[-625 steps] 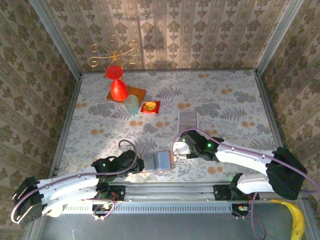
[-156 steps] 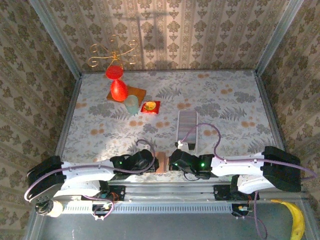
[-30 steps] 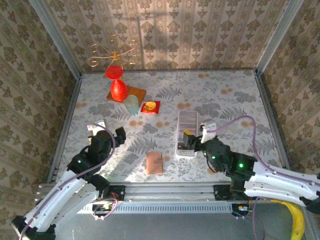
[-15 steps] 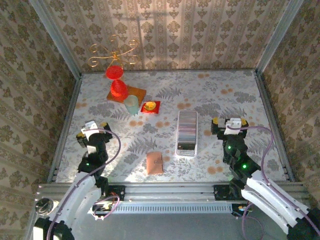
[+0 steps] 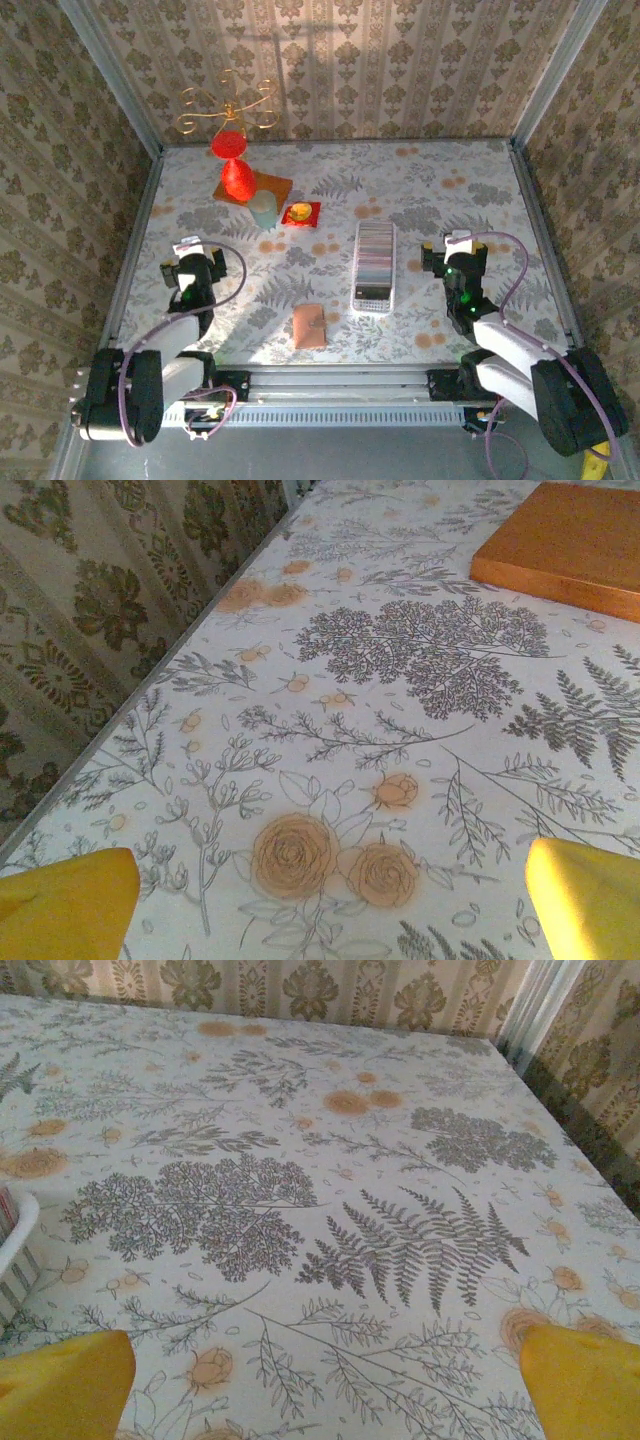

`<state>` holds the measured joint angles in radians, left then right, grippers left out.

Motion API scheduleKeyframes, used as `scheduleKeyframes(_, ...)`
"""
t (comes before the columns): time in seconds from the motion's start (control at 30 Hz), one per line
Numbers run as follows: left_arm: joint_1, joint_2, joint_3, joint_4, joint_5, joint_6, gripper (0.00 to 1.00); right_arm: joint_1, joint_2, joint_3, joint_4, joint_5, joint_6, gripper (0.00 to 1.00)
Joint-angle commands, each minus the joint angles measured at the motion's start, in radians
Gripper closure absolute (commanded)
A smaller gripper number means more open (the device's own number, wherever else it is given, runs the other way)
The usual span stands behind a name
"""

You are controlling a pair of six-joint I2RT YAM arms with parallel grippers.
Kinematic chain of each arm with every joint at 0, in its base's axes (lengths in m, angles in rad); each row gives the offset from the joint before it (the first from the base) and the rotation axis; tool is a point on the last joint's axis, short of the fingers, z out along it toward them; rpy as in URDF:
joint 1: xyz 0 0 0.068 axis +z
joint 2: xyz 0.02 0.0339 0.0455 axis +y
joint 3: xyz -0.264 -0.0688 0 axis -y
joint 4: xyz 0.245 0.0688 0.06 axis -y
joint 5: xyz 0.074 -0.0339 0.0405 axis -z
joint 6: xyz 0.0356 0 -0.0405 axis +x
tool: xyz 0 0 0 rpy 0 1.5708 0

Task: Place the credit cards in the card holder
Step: Reset both arms

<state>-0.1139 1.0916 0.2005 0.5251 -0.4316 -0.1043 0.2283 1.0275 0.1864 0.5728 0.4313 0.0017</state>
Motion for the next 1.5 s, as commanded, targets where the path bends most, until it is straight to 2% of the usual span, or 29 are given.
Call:
scheduleKeyframes(0.0, 0.019, 0.063, 0.066, 0.112, 0.045, 0.002, 0.00, -0.042, 0.038, 0.009, 0.142, -0.068, -0.010, 0.00)
scheduleKeyframes(0.13, 0.019, 0.162, 0.071, 0.264, 0.101, 0.039, 0.00, -0.087, 0.093, 0.044, 0.144, -0.169, -0.021, 0.00)
scheduleKeyframes(0.3, 0.017, 0.247, 0.169, 0.192, 0.154, 0.098, 0.00, -0.090, 0.178, 0.067, 0.218, -0.220, -0.056, 0.00)
scheduleKeyframes(0.37, 0.017, 0.271, 0.177, 0.222, 0.198, 0.146, 0.00, -0.090, 0.217, 0.075, 0.263, -0.245, -0.070, 0.00)
scheduleKeyframes(0.43, 0.020, 0.327, 0.148, 0.357, 0.245, 0.182, 0.00, -0.092, 0.247, 0.083, 0.296, -0.261, -0.068, 0.00)
scheduleKeyframes(0.5, 0.030, 0.503, 0.104, 0.642, 0.246, 0.203, 0.00, -0.104, 0.320, 0.078, 0.384, -0.316, -0.073, 0.00)
scheduleKeyframes(0.53, 0.015, 0.500, 0.106, 0.616, 0.193, 0.204, 0.00, -0.107, 0.398, 0.075, 0.462, -0.325, -0.084, 0.00)
scheduleKeyframes(0.57, 0.018, 0.440, 0.131, 0.454, 0.200, 0.168, 0.00, -0.111, 0.463, 0.076, 0.525, -0.288, -0.064, 0.00)
scheduleKeyframes(0.6, 0.035, 0.451, 0.173, 0.397, 0.226, 0.159, 0.00, -0.132, 0.531, 0.085, 0.591, -0.269, -0.038, 0.00)
scheduleKeyframes(0.63, 0.051, 0.470, 0.176, 0.442, 0.249, 0.164, 0.00, -0.133, 0.536, 0.110, 0.549, -0.252, -0.030, 0.00)
scheduleKeyframes(0.7, 0.063, 0.459, 0.177, 0.409, 0.217, 0.126, 0.00, -0.165, 0.493, 0.203, 0.295, -0.328, -0.009, 0.00)
scheduleKeyframes(0.77, 0.063, 0.463, 0.177, 0.421, 0.217, 0.133, 0.00, -0.211, 0.506, 0.231, 0.264, -0.355, 0.035, 0.00)
scheduleKeyframes(1.47, 0.047, 0.464, 0.174, 0.431, 0.215, 0.151, 0.00, -0.211, 0.501, 0.224, 0.272, -0.353, 0.033, 0.00)
